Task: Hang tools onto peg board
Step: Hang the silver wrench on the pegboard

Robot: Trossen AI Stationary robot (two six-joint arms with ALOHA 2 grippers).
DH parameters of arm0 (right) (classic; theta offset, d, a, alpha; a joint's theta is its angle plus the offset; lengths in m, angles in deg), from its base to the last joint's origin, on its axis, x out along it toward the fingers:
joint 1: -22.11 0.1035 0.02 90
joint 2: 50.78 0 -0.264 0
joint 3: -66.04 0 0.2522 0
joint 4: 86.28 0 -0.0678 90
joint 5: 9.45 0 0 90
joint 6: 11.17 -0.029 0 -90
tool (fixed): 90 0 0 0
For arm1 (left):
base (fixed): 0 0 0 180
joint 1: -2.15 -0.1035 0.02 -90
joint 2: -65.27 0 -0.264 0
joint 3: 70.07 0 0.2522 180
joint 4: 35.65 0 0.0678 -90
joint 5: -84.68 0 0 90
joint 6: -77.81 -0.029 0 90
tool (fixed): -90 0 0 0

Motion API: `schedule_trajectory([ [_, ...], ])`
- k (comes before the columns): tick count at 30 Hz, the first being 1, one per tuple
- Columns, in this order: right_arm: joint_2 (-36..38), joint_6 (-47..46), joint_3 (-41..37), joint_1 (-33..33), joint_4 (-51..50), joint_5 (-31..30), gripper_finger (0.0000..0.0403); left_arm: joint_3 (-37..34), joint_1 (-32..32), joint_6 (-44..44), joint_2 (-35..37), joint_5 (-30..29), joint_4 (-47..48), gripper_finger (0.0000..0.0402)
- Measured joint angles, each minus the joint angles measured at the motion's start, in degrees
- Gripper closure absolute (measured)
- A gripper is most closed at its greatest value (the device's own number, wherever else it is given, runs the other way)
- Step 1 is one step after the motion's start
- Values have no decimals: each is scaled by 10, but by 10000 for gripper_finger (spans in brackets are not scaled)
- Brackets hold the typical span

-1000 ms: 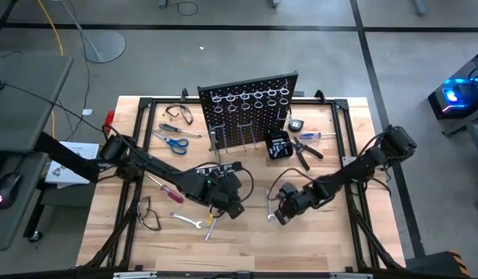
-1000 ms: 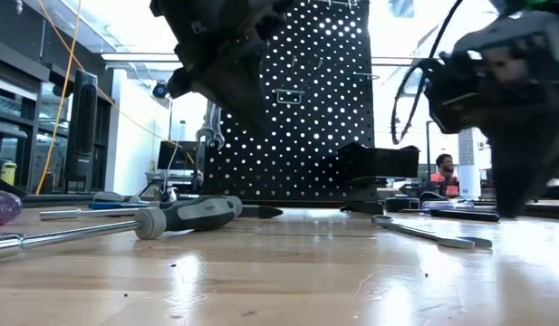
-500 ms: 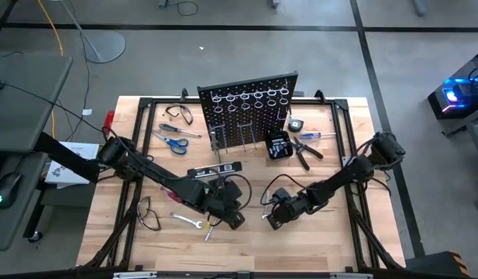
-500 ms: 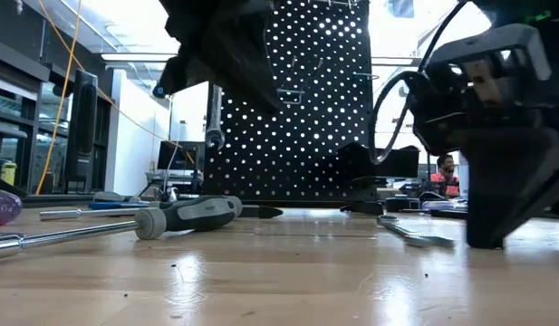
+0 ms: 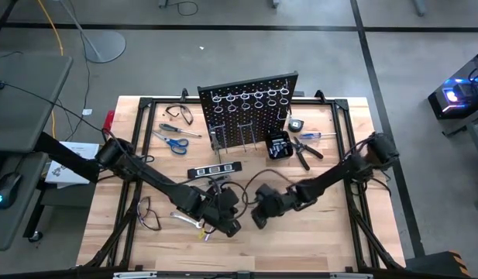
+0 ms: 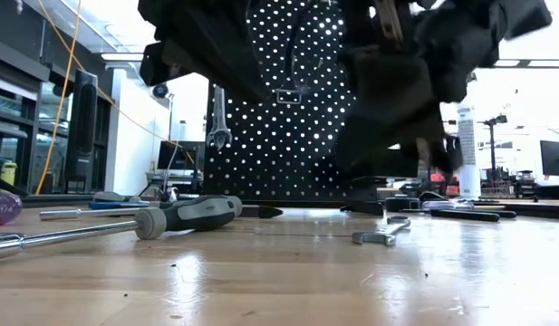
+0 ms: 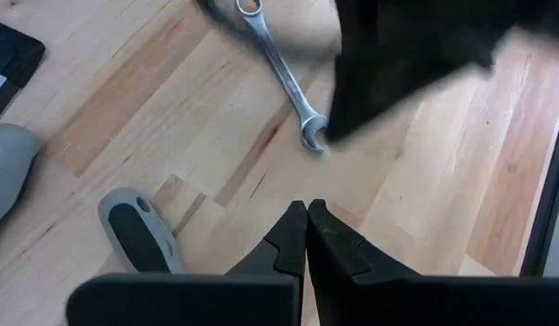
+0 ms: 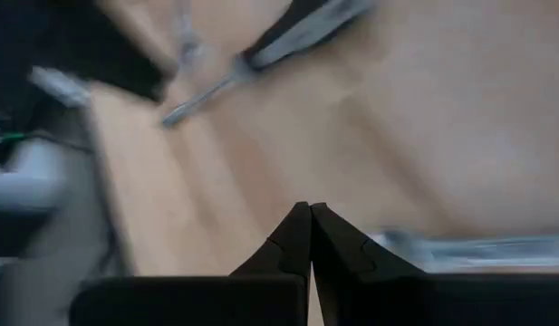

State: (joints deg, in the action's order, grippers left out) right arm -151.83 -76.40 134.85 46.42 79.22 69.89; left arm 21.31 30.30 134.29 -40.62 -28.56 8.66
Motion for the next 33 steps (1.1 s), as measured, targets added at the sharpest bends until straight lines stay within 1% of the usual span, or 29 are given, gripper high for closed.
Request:
schedule_trajectory([
  [2,31,8,13,-10,-138,-43,403,0,4,5,2,-3,5,401],
  [4,60,-8,14,-23,-266,-88,403,0,9,12,2,-12,5,401],
  [6,93,-25,7,-40,-331,-109,403,0,13,19,2,-25,3,401],
  [7,106,-27,-1,-49,-339,-109,403,0,15,19,2,-28,-1,401],
  [9,122,-19,-27,-63,-321,-92,403,0,16,15,2,-28,-22,401],
  [11,126,-15,-56,-70,-267,-68,403,0,17,4,2,-28,-42,401],
  [14,124,-22,-85,-72,-190,-51,403,0,16,-7,2,-29,-79,401],
  [17,111,-40,-102,-72,-178,-47,403,0,14,-7,2,-32,-91,401],
  [20,107,-39,-116,-72,-128,-32,403,0,14,3,2,-39,-97,401],
  [33,99,-21,-125,-80,-114,-30,403,1,12,4,-7,-41,-135,401],
])
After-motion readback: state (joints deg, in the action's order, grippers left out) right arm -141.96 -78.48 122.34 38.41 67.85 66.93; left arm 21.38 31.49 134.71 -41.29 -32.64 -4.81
